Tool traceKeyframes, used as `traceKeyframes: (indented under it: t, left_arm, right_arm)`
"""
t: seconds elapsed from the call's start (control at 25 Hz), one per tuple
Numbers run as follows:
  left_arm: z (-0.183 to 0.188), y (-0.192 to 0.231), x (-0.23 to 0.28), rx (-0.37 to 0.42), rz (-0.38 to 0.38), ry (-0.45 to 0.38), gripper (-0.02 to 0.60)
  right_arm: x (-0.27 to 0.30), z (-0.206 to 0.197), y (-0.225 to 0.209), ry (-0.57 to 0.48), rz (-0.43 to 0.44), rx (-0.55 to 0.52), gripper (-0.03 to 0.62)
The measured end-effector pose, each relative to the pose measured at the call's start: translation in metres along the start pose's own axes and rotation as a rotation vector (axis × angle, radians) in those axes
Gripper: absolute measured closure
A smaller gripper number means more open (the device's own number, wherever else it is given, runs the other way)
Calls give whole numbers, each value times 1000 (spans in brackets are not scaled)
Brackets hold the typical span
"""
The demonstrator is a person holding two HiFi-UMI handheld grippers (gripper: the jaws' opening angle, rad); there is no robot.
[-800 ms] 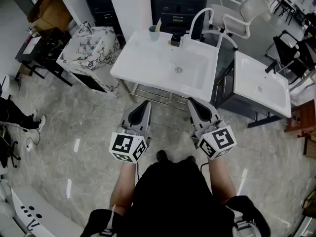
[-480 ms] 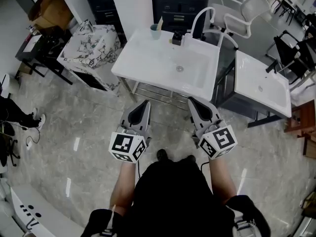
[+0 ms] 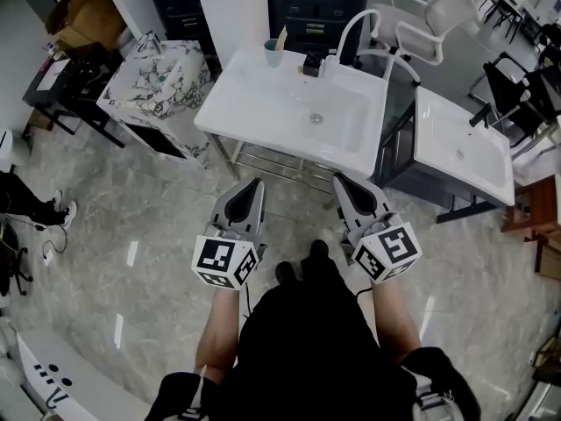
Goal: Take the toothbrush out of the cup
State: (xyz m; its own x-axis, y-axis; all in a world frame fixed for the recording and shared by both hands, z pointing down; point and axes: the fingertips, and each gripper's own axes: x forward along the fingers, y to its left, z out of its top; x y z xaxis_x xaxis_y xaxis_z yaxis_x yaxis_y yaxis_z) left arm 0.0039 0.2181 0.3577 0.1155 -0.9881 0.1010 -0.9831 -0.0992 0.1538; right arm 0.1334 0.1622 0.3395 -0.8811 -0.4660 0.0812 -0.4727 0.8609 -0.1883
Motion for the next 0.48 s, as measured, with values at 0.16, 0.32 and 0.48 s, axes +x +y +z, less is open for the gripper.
traceKeyframes:
  t: [0.16,0.32,0.48]
  left_arm:
    - [-7,0,3,-2,-3,28,566]
    - [-16,11,12,-4,5,64,566]
    - [-18,26,22,-7,27,81,566]
  right_arm:
    - [3,-3,-1,8,7,7,562]
    - [19,-9,-8,15,20,19,562]
    - [41,-10,-17,21,38,33,562]
